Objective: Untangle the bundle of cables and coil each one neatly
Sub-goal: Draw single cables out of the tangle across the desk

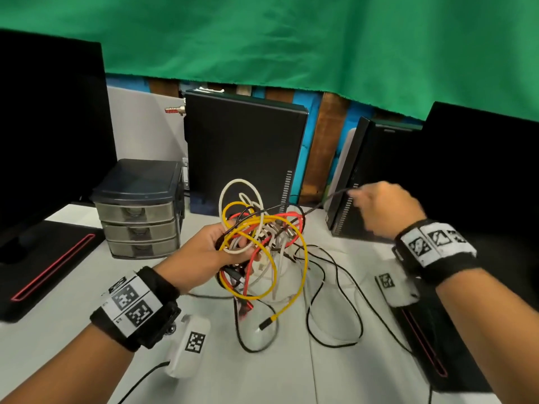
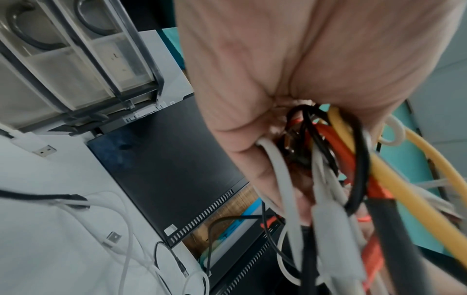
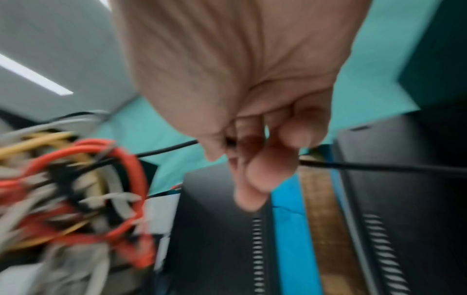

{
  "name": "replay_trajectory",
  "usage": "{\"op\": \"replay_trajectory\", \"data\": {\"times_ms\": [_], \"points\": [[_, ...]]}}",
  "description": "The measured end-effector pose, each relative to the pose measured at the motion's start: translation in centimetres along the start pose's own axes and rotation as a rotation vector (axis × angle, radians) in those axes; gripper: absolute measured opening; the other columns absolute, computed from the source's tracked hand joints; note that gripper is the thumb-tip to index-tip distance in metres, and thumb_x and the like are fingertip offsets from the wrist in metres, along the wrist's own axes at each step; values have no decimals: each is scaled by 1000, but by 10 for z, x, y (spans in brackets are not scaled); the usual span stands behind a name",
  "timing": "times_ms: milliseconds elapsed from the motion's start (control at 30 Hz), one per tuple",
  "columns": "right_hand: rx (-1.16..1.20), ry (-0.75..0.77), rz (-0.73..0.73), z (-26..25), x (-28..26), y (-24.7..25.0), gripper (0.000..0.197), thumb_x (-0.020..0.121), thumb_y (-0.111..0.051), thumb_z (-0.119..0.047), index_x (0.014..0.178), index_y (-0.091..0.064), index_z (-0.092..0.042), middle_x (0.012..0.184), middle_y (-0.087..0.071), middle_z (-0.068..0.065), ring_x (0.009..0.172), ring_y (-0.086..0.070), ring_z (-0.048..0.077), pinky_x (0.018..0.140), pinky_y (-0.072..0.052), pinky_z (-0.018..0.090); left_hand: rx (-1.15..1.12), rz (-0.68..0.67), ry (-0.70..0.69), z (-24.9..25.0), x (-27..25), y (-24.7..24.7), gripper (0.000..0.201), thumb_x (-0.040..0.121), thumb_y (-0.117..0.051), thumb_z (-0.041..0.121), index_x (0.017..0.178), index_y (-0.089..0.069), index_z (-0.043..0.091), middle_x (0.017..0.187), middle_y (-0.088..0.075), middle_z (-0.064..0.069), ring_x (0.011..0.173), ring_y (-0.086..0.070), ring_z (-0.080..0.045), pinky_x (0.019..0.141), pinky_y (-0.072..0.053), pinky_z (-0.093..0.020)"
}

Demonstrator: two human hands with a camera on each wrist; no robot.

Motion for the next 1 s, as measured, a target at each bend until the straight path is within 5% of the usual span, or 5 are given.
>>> {"op": "replay_trajectory", "data": {"times_ms": [100, 367, 633, 867, 1000], "points": [[-95, -255, 35, 32, 11, 3, 32, 99, -49, -36, 117, -65, -16, 103, -68, 14, 95, -65, 37, 77, -53, 39, 9, 19, -2, 0, 0, 1, 21, 87, -68, 1, 104, -67, 13, 86, -77, 0, 79, -72, -11, 71, -56, -20], [-14, 450, -77, -73, -37, -12, 31, 102, -44, -45, 109, -68, -28, 89, -67, -7, 91, -67, 22, 74, -51, 32, -26, 10, -10, -8, 1, 2, 47, 51, -91, 56, 93, -76, 41, 101, -77, 0, 94, -74, -17, 81, -58, -26], [-77, -198, -50, 23, 3, -25, 29, 95, -55, -33, 117, -65, -18, 105, -68, 10, 94, -66, 33, 80, -56, 40, -125, 8, -20, -9, 6, 4, 56, 46, -94, 56, 94, -78, 31, 101, -77, -5, 91, -73, -19, 79, -57, -27], [221, 404, -58, -51, -35, -19, 23, 101, -50, -40, 87, -63, -28, 75, -65, -9, 73, -63, 14, 70, -54, 34, -117, -7, 37, -16, 6, -1, 58, 54, -94, 47, 103, -74, 22, 106, -76, -10, 95, -73, -26, 82, -58, -31], [247, 359, -5, -36, -27, -17, 32, 99, -54, -33, 131, -55, -32, 94, -62, -18, 78, -61, 8, 81, -56, 36, -161, -41, 45, -18, 3, 1, 73, 45, -96, 52, 107, -74, 20, 113, -74, -15, 103, -71, -34, 86, -59, -37]]}}
Point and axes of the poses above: each hand's wrist, its own x-axis towards the middle knuckle, its own y-axis out of the back of the hand, z = x × y, the point moved 6 cm from there along x, towards the middle knuckle
